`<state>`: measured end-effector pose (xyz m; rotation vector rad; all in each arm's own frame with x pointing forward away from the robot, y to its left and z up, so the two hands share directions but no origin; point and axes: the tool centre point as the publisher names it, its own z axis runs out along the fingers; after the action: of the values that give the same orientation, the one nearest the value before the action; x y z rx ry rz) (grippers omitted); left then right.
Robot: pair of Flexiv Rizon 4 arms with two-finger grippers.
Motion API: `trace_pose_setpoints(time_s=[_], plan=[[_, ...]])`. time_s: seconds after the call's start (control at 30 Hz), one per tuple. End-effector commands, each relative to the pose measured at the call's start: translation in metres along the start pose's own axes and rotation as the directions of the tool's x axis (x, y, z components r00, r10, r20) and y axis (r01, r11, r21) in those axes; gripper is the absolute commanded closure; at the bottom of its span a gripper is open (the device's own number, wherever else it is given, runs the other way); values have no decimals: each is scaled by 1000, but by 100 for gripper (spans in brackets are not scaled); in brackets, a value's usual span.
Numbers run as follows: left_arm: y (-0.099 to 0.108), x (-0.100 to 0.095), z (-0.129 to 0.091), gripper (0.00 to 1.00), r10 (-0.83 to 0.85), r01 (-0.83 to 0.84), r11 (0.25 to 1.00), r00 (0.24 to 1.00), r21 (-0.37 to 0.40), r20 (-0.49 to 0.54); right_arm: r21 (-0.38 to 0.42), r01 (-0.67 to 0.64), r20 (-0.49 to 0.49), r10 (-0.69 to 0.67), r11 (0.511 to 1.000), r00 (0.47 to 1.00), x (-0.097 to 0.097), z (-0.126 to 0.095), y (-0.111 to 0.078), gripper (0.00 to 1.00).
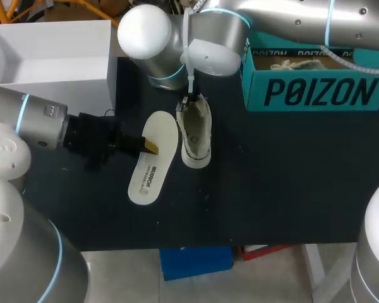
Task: Take the shoe out of the shoebox, open the shoe tongue, remove and reinsert the insole, then place the shoe into the shoebox
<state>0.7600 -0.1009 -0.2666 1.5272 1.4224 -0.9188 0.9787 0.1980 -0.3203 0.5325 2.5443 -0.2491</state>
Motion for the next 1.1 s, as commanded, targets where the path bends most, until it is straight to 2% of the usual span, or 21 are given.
trace_pose_setpoints(time_s=[0.03, 0.47, 1.1], plan=[[-14, -2, -16, 100, 6, -6, 1000, 1000, -22, 7, 54, 10, -15, -9, 998, 1000, -2, 1, 14, 100], [-23, -4, -37, 100, 11, -10, 998, 1000, -66, 15, 130, 44, -52, -37, 990, 998, -12, 22, 38, 100], [-22, -7, -41, 100, 26, -24, 997, 1000, -77, 17, 145, 79, -78, -68, 986, 995, -4, 53, 62, 100]])
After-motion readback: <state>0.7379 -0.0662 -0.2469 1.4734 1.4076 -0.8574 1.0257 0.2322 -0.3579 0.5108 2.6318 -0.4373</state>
